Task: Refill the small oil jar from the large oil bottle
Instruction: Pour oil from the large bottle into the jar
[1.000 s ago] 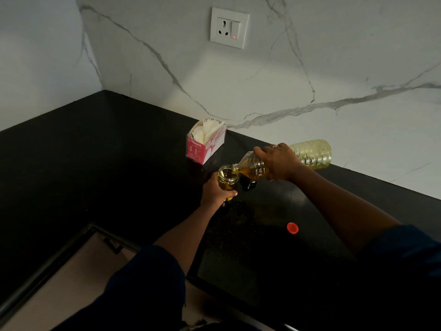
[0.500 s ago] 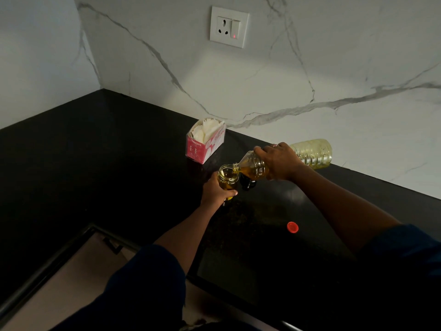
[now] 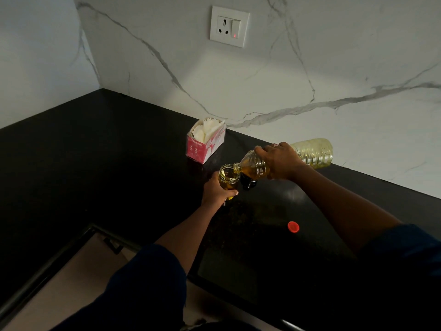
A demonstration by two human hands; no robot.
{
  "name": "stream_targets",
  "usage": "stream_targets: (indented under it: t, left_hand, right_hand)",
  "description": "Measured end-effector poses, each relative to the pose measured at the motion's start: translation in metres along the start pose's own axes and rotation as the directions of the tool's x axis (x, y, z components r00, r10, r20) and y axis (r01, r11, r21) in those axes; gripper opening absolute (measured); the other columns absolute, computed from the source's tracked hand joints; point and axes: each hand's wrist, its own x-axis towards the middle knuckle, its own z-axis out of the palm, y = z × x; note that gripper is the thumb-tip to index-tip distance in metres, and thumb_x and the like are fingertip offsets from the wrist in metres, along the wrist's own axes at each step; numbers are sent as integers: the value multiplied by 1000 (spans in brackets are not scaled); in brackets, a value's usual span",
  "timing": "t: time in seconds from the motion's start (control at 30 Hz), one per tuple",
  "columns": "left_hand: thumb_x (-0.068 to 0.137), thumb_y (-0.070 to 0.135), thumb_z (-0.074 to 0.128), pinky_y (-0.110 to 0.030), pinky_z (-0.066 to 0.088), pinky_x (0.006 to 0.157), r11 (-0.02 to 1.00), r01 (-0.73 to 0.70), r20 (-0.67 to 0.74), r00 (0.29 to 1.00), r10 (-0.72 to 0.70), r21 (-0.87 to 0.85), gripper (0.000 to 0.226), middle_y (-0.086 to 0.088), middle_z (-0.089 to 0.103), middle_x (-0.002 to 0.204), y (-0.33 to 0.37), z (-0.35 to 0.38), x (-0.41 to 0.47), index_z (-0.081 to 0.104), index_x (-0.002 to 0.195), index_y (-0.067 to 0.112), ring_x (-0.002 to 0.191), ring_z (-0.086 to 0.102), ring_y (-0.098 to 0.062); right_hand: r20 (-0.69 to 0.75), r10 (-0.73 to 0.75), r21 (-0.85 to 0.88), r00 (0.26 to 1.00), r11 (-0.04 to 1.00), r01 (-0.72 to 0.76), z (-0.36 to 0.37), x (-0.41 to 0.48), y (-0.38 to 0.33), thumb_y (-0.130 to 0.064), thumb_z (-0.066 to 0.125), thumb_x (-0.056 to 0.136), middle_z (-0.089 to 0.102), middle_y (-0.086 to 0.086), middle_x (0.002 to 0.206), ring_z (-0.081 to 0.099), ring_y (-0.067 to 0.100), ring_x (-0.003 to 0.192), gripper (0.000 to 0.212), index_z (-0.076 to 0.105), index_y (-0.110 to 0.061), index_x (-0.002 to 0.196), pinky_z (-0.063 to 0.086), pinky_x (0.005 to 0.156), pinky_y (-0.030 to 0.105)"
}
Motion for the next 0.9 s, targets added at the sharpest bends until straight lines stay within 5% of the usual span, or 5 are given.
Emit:
stream_targets:
  t: [0.9]
  left_hand:
    - [65, 20, 83, -38, 41, 102, 1000, -6, 4, 1000, 6, -12, 79, -7, 50, 134, 1, -1, -1, 41, 132, 16, 128, 44, -24]
  right_hand:
    - [3, -6, -10, 1000, 1000, 7, -4, -1, 0, -40, 74, 72, 49, 12, 134, 51, 29, 119, 92, 22, -13, 142, 38, 99, 42]
